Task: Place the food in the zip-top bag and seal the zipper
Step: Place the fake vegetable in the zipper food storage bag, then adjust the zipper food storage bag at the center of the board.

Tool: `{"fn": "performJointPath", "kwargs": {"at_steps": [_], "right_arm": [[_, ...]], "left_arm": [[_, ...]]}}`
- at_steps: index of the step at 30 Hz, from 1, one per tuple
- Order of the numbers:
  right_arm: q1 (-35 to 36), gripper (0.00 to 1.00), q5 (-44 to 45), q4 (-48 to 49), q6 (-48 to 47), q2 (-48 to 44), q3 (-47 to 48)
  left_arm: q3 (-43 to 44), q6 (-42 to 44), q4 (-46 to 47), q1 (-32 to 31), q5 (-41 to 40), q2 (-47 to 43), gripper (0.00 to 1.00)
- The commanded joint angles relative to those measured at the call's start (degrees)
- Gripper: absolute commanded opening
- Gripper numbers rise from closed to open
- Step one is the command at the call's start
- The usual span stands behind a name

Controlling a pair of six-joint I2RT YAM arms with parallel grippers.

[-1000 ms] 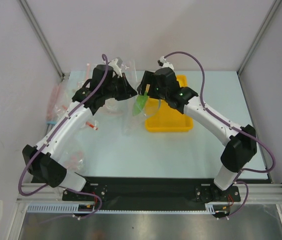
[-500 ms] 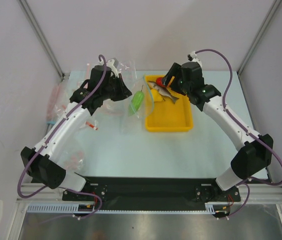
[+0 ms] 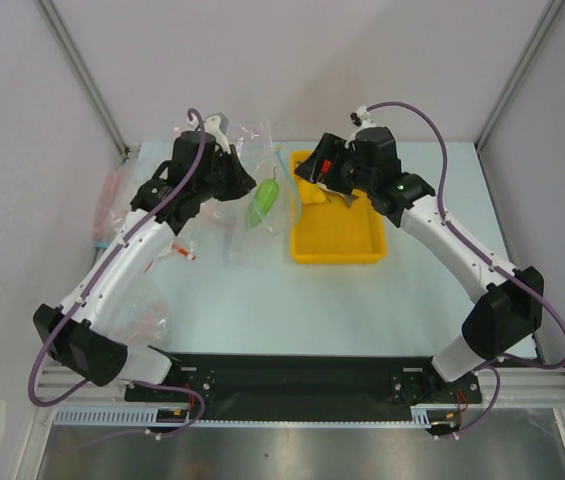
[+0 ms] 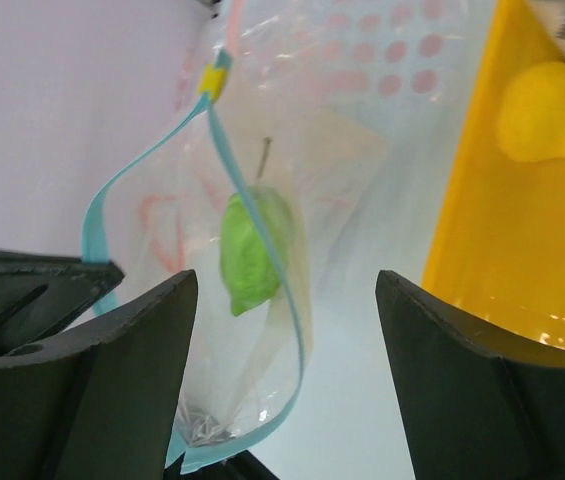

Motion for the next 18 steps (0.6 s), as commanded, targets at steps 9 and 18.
{"fn": "performJointPath", "kwargs": {"at_steps": [9, 18], "right_arm": [[2.4, 0.77, -12.01, 1.11, -5.31, 4.7, 1.48], [8.03, 0.08, 7.54, -10.75, -9.43, 7.87, 10.07]], "left_arm": [[1.08, 2.25, 1.74, 0.4, -1.96, -5.41, 0.0], [0.99, 4.18, -1.77, 0.49, -6.51, -5.94, 0.0]]}}
